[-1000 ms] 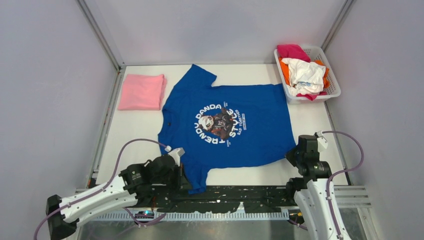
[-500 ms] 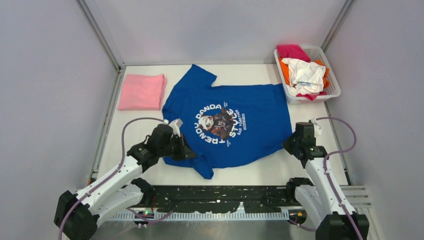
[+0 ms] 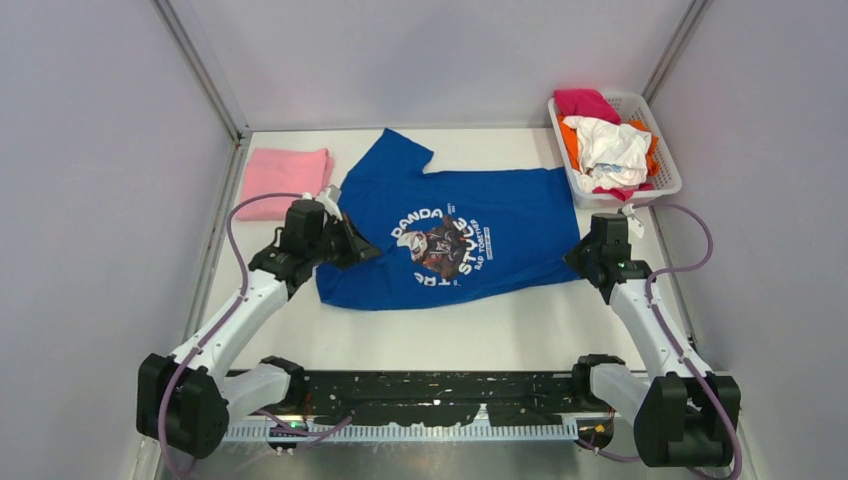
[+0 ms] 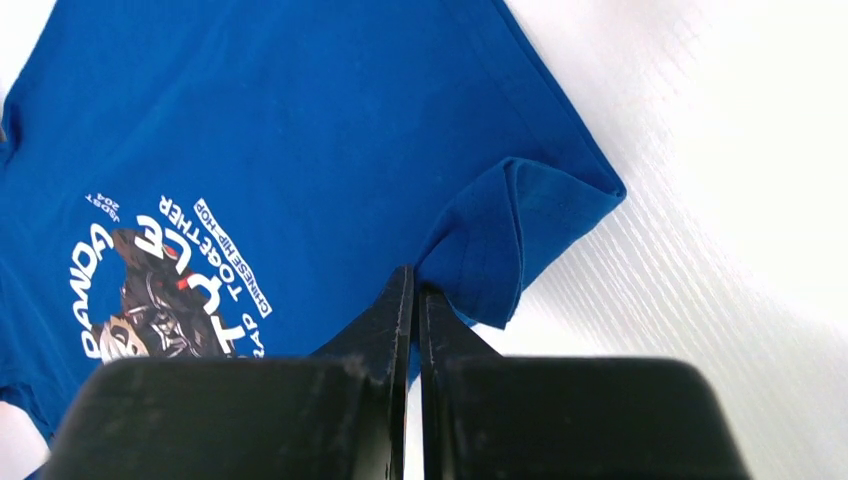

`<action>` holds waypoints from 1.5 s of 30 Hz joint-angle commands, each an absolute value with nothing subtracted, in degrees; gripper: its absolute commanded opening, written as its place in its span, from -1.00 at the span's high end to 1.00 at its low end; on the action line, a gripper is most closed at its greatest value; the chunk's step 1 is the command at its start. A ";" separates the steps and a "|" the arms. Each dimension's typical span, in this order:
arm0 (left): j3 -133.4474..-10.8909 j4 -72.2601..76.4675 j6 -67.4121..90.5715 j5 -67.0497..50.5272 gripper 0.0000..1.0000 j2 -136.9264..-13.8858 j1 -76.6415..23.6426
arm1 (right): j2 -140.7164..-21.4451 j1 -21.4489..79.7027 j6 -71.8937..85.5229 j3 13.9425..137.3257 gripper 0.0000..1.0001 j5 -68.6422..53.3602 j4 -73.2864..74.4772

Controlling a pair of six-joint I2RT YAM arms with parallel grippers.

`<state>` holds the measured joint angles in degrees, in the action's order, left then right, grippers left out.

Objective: Fold and stack the t-shirts
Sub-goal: Fold the flattened tshirt in 1/3 of the way

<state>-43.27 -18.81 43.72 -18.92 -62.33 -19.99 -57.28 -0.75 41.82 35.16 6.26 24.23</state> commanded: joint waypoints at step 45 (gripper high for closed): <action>-73.80 -18.81 27.42 -23.74 -0.99 -93.58 -12.12 | -72.50 1.68 34.66 46.52 -0.99 11.37 17.75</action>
